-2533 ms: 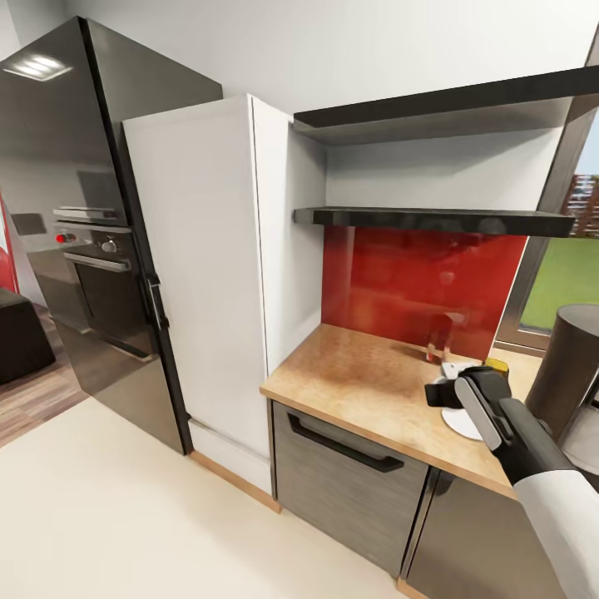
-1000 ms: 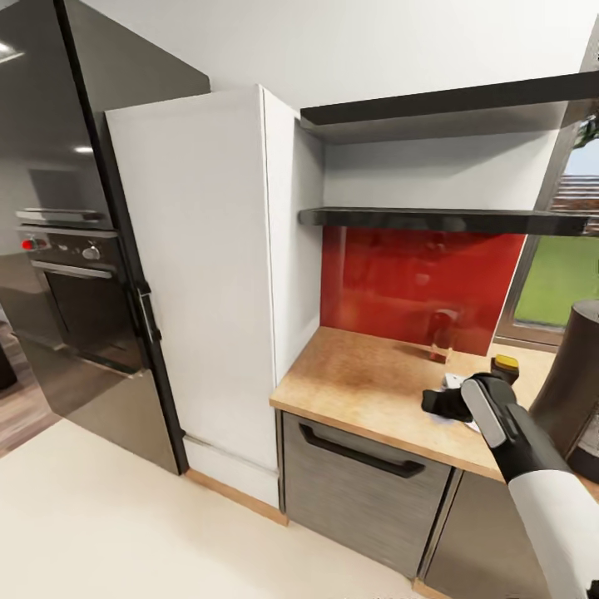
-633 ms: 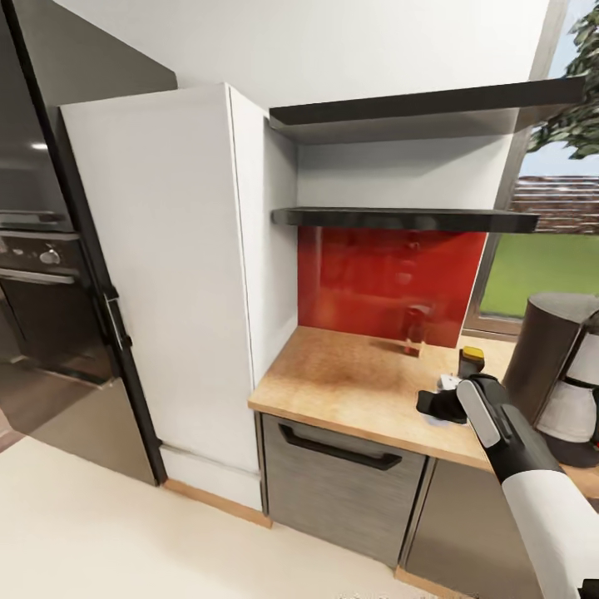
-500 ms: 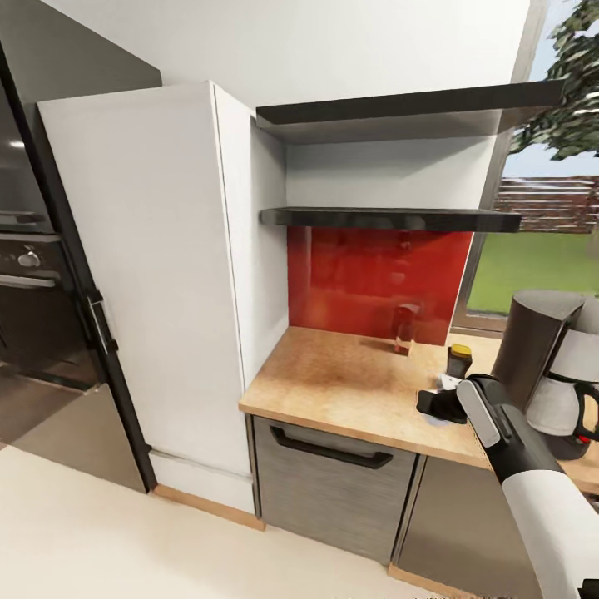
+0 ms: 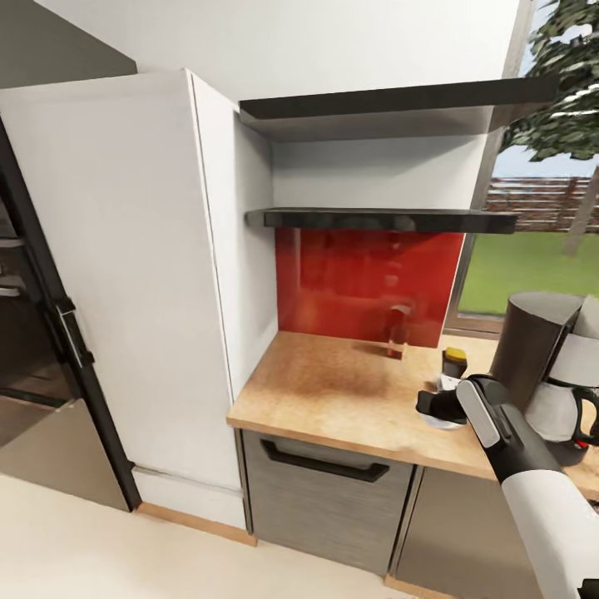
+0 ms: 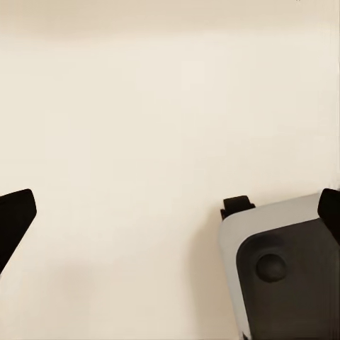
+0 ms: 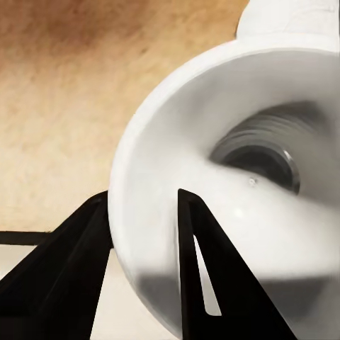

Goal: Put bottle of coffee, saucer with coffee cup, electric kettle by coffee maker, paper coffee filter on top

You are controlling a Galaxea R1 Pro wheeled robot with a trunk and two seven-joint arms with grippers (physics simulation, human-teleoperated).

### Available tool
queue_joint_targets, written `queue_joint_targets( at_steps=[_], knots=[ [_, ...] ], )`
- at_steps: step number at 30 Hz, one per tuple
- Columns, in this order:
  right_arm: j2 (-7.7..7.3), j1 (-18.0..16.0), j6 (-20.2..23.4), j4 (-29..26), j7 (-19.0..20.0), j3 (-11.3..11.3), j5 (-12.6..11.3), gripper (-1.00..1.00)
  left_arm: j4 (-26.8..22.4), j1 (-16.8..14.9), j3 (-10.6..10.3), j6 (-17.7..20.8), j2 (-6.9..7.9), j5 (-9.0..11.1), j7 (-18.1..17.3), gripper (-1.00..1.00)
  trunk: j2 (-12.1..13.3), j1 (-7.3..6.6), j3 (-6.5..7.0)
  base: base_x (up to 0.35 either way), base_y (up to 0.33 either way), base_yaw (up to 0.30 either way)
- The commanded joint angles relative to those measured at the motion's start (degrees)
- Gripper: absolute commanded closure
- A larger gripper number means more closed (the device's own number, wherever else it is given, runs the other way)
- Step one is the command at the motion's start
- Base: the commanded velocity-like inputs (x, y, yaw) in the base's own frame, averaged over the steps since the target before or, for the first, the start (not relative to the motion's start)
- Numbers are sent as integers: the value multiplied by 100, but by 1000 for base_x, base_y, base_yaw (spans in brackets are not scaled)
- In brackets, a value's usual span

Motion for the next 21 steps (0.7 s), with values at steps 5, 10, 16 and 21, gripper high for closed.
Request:
queue_joint_targets(
  at_steps=[5, 10, 16, 21],
  knots=[
    [45, -2, 15, 9, -51, 0, -58, 100, -1, 41, 52, -22, 0, -51, -24, -100, -4, 2, -2, 80, 0, -251],
    [181, -2, 15, 10, -50, 3, -57, 100, 5, 51, 52, -15, 5, -51, -24, -100, -4, 2, -2, 190, 79, -266],
    [239, -2, 15, 13, -36, 1, -59, 100, 7, 60, 49, -15, 9, -51, -24, -100, -4, 2, -2, 262, 201, -85],
    [242, -2, 15, 13, -42, 0, -53, 100, 7, 63, 46, -19, 8, -51, -24, -100, -4, 2, -2, 141, 70, -5]
  ],
)
